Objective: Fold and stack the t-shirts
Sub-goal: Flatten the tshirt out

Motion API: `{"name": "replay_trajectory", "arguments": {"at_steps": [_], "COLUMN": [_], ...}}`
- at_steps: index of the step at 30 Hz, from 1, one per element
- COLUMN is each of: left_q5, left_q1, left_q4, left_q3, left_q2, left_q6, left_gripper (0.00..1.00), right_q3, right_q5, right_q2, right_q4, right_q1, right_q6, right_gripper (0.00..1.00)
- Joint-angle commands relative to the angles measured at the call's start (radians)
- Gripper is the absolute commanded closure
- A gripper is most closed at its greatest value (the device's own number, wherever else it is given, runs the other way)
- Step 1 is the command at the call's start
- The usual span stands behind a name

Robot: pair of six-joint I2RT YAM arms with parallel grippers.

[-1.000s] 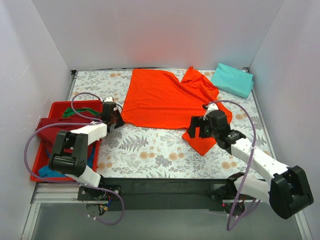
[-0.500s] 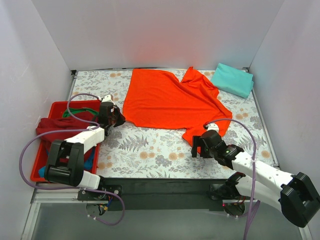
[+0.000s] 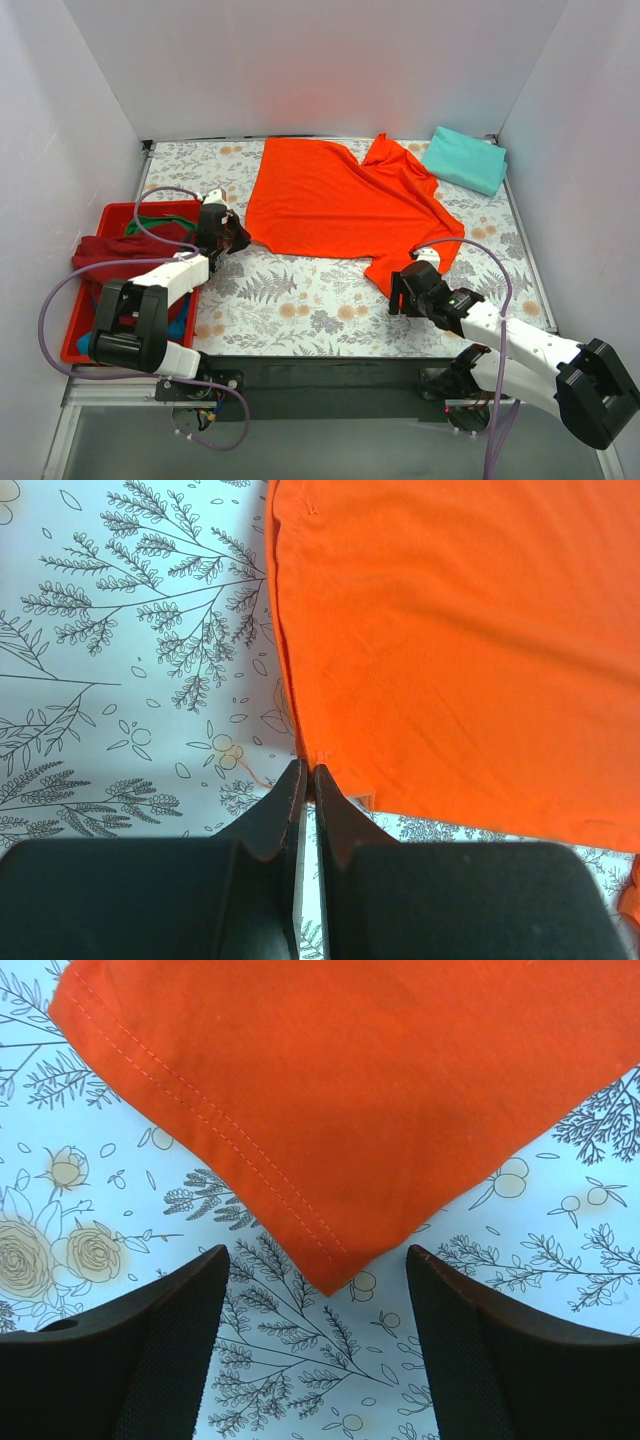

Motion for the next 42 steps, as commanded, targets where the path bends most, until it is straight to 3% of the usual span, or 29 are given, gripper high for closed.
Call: {"name": "replay_trajectory", "arguments": {"at_steps": [1, 10, 27, 33, 36, 40, 42], "left_q5": [0.008, 0.008, 0.036, 0.037, 0.037, 0.033, 0.024], "left_q1": [0.004, 0.004, 0.004, 0.004, 0.004, 0.004, 0.004], "left_q4": [0.012, 0.016, 0.010, 0.010, 0.010, 0.006, -0.005], "left_q3": [0.001, 0.005, 0.005, 0.007, 0.007, 0.010, 0.013], "left_q2": [-0.022, -0.005, -0.008, -0.007, -0.007, -0.007, -0.008], "left_q6": [-0.001, -0.001, 0.001, -0.001, 0.001, -0.001, -0.001], "left_gripper": [1.00, 1.00, 1.00, 1.00, 1.00, 1.00, 1.00], "right_q3": [0.002, -0.010, -0.022, -0.015, -0.015, -0.012, -0.005], "right_q5": [0.023, 0.028, -0.002, 0.006, 0.014, 0.006, -0.001], "right_q2": [0.014, 0.020, 0.023, 0.020, 0.023, 0.031, 0.033], "right_q4": [-0.011, -0.017, -0.078, -0.104, -0.118, -0.124, -0.130], "right_q1": [0.005, 0.005, 0.023, 0.034, 0.037, 0.042, 0.045], "right_q6": [0.024, 0.036, 0.071, 0.084, 0.090, 0.090, 0.090], "right_gripper": [0.25, 0.50, 0.54, 0.62, 0.71, 0.94, 0.99]}}
